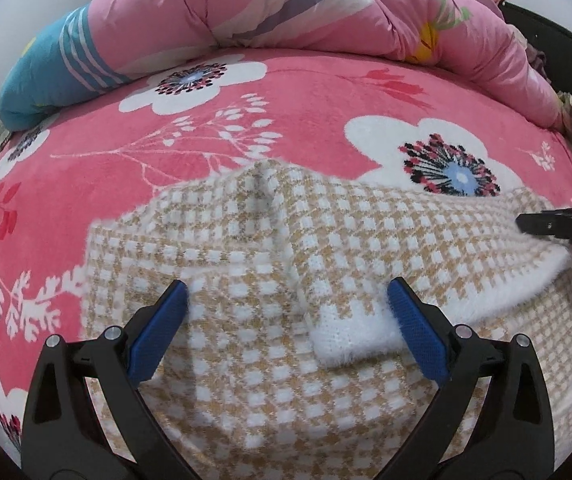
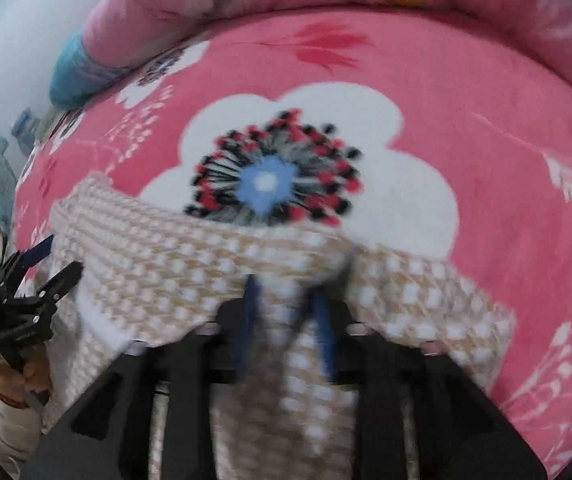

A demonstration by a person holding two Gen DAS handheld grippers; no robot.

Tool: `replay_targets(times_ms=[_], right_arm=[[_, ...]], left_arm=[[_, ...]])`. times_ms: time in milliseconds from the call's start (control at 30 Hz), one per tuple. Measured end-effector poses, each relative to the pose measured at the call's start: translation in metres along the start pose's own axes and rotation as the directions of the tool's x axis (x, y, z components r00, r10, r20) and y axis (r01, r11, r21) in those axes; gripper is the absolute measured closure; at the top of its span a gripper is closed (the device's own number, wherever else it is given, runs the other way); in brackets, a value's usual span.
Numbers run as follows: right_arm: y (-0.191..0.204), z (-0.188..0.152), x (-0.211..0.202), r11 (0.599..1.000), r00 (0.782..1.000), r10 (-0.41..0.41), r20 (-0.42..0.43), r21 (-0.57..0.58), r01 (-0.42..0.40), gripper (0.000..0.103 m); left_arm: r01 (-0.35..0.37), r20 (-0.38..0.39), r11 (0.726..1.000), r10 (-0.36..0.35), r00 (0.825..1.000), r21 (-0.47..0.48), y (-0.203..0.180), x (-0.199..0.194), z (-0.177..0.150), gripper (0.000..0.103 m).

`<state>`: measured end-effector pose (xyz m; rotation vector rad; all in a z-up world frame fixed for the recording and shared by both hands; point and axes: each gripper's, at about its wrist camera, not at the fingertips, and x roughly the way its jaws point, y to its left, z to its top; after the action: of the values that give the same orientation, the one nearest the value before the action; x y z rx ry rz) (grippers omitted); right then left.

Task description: Fold large clothes

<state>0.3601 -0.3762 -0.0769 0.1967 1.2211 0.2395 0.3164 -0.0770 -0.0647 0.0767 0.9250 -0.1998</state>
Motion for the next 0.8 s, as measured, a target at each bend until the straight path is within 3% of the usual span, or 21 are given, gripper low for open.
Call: replay_targets(times_ms=[67, 133, 200, 267, 333, 433, 500, 633, 733, 800], right_arm=[[-0.006, -0.001, -0.018, 0.998, 1.0, 0.013, 0.006, 0.053, -0.014, 0.059], [-0.002, -0.003, -0.042, 0.996, 0.998, -0.036, 0.045, 0.082, 0.032, 0.059], [0.019, -0.003, -0.066, 0.995, 0.987, -0.096, 0.133, 0.023, 0.093, 0.059], [0.048, -0.002, -0.076, 0.998, 0.981, -0.028, 0.192, -0.051, 0.038, 0.059], [0.076, -0.001, -0.065, 0.991, 0.981, 0.046, 0.191, -0.132, -0.021, 0.059], [0.099, -0.01, -0.018, 0.975, 0.994, -0.024, 0.104, -0.216, 0.046, 0.059], [0.092, -0.026, 0.01, 0.978, 0.997, -0.051, 0.054, -0.202, 0.061, 0.058], [0.088, -0.044, -0.011, 0.975, 0.994, -0.063, 0.086, -0.208, 0.08, 0.058], [0.089, -0.046, -0.019, 0.972, 0.994, -0.078, 0.074, -0.217, 0.092, 0.059], [0.088, -0.037, -0.031, 0.98, 0.993, -0.064, 0.096, -0.182, 0.081, 0.059]], left_arm=[[0.01, 0.005, 1.0, -0.01, 1.0, 0.006, 0.002, -0.001, -0.001, 0.007], [0.021, 0.009, 1.0, -0.021, 1.0, 0.01, 0.004, 0.0, -0.001, 0.007], [0.026, 0.014, 1.0, -0.027, 1.0, 0.008, 0.005, 0.001, -0.002, 0.007], [0.025, 0.021, 1.0, -0.025, 0.999, 0.008, 0.005, 0.001, -0.002, 0.007], [0.035, 0.029, 0.999, -0.035, 0.999, 0.002, 0.006, 0.0, -0.004, 0.007], [0.078, 0.052, 0.997, -0.077, 0.996, -0.01, 0.014, -0.005, -0.006, 0.008], [0.113, 0.098, 0.993, -0.11, 0.989, -0.028, 0.024, -0.018, -0.008, 0.008], [0.175, 0.208, 0.985, -0.171, 0.963, 0.001, 0.026, -0.049, 0.002, 0.026], [0.219, 0.218, 0.974, -0.226, 0.95, 0.053, 0.005, -0.052, 0.024, 0.037], [0.226, 0.176, 0.969, -0.24, 0.955, 0.095, -0.015, -0.042, 0.035, 0.038]])
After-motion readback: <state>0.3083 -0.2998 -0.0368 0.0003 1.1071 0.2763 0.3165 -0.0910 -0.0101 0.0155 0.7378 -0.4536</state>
